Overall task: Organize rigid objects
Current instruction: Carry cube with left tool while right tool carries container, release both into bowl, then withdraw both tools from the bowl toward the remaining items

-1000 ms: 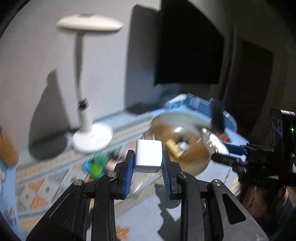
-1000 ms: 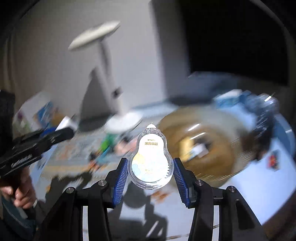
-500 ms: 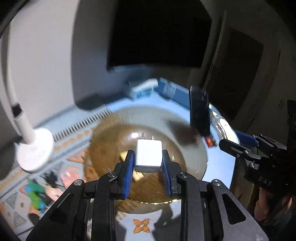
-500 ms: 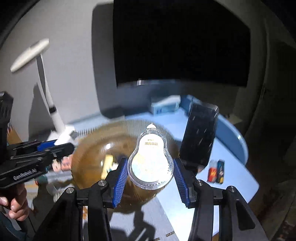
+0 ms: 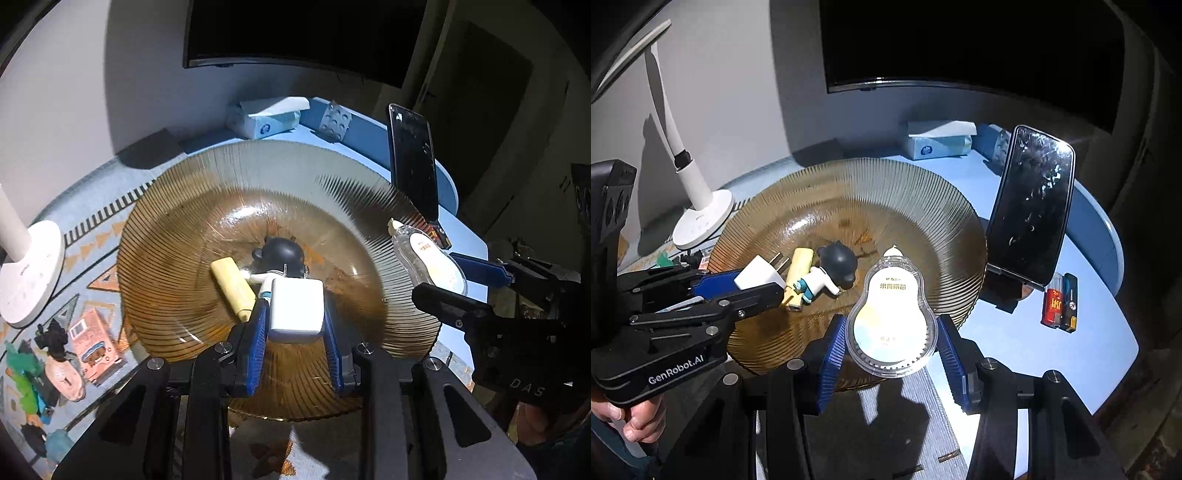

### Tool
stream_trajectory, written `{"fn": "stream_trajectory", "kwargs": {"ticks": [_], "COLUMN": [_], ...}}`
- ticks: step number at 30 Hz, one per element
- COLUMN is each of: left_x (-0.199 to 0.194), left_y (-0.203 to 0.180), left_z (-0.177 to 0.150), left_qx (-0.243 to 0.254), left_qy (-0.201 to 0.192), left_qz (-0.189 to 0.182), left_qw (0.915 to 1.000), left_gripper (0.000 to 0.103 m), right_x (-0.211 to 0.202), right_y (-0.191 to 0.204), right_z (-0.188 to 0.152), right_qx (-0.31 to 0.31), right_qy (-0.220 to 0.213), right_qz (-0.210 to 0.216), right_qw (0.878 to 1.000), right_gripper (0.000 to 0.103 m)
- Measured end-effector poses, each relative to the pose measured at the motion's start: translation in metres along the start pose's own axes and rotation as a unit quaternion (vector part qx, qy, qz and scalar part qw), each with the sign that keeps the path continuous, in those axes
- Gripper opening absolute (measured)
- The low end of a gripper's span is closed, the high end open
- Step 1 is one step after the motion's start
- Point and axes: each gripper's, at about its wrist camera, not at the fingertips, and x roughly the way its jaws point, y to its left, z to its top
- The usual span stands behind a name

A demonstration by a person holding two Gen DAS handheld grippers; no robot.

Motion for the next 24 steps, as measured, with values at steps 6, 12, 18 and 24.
{"fn": "stream_trajectory", "kwargs": {"ticks": [6, 12, 18, 24], "left_x": [0.007, -0.003, -0.083, -0.163], "left_y": [-0.002, 0.009, 0.048, 0.078], "left_z": [-0.001, 0.001, 0.008, -0.016], "left_qx": [0.002, -0.022, -0.069, -0.123], "left_qy": [0.012, 0.011, -0.087, -0.166], "left_qz": [-0.002, -0.016, 0.003, 0.026], "left_qw": [0.9999, 0.9996, 0.9938, 0.9780], "left_gripper": [0.026, 0.041, 0.054, 0.056], "right_x": [0.002, -0.006, -0.062, -0.081], "right_y": [0.002, -0.007, -0.036, -0.031], "right_z": [-0.002, 0.000, 0.004, 0.009], "right_qx": [0.003, 0.035, 0.087, 0.090], "right_qy": [0.010, 0.013, -0.084, -0.111], "right_qz": [-0.001, 0.028, 0.019, 0.033], "right_qw": [1.000, 0.999, 0.993, 0.989], "right_gripper": [0.048, 0.050, 0.064, 0.064]}}
